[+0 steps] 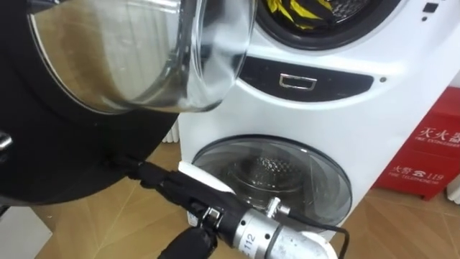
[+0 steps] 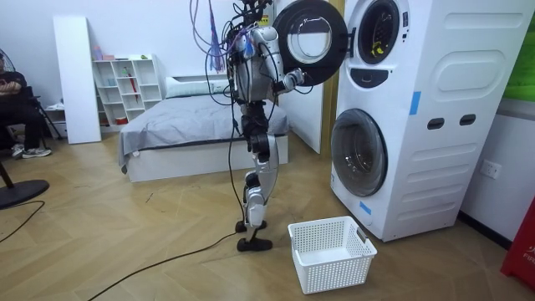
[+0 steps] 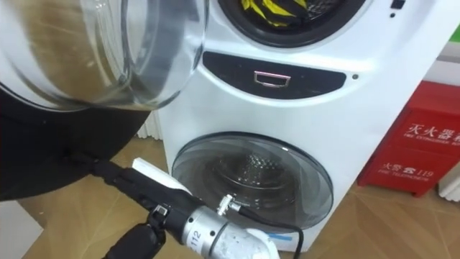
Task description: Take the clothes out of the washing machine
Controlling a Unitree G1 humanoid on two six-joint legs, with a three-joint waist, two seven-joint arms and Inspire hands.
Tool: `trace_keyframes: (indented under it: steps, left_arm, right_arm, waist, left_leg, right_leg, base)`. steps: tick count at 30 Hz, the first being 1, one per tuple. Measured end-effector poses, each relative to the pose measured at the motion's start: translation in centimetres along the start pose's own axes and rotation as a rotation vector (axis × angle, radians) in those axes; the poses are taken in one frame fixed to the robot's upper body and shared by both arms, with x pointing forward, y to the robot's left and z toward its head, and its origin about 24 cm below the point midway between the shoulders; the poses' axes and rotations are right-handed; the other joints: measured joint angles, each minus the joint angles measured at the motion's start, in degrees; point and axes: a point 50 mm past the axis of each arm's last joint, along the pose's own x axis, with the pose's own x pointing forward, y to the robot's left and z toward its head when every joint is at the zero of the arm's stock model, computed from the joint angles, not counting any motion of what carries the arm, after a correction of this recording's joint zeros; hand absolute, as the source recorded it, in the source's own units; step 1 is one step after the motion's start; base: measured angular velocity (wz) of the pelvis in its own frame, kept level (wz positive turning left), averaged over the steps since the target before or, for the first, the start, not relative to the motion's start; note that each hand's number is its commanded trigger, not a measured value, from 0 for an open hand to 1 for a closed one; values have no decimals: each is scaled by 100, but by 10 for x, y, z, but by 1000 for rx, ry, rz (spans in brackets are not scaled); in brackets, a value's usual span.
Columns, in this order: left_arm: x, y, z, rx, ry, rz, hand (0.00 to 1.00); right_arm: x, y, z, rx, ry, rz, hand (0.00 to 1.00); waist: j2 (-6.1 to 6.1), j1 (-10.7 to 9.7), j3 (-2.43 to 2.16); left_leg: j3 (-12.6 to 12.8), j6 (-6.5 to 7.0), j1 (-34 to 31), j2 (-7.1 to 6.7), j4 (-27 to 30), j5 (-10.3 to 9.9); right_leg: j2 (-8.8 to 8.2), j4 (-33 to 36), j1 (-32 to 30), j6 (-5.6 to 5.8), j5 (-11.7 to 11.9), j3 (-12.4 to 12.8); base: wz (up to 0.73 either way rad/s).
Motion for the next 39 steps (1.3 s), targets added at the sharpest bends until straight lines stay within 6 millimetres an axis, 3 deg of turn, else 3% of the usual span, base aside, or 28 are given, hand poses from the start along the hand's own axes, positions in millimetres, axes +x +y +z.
trace_keyframes:
  steps: [9, 12, 22, 28, 39]
  left_arm:
    - [0, 1, 0, 28, -1, 4, 0]
    - [0, 1, -3, 30, 14, 2, 0]
    - [0, 2, -8, 11, 39, 8, 0]
    - [-1, 3, -13, -22, 52, 17, 0]
    - [-1, 10, -17, -46, 74, 43, 0]
  right_arm:
    - [16, -22, 12, -132, 5, -54, 0]
    - [20, -27, 12, -147, 13, -56, 0]
    - [34, -52, 12, -217, 53, -159, 0]
    - [43, -73, 11, -250, 88, -237, 0]
    - [49, -86, 18, -314, 98, -285, 0]
  waist:
    - [-174, -9, 36]
    - [-183, 22, 35]
    - [-200, 274, 36]
    - [-219, 311, 34]
    - [-307, 521, 1]
  left_leg:
    - [-151, -27, -51, -13, 55, 17]
    - [-200, -27, -49, -24, 57, 17]
    - [-283, -25, 17, -72, 58, 19]
    - [-452, -25, -23, -90, 69, 19]
    - [-569, -26, -90, -102, 101, 21]
  right_leg:
    - [-4, 9, 15, 0, 0, -159]
    - [-17, 10, 30, 0, 0, -257]
    - [-49, -88, 161, 22, -14, -251]
    - [-43, -87, 186, 24, -15, -313]
    - [-46, -89, 134, 33, -20, -273]
  base:
    - [8]
    - [9]
    - [5]
    - [14]
    - [6]
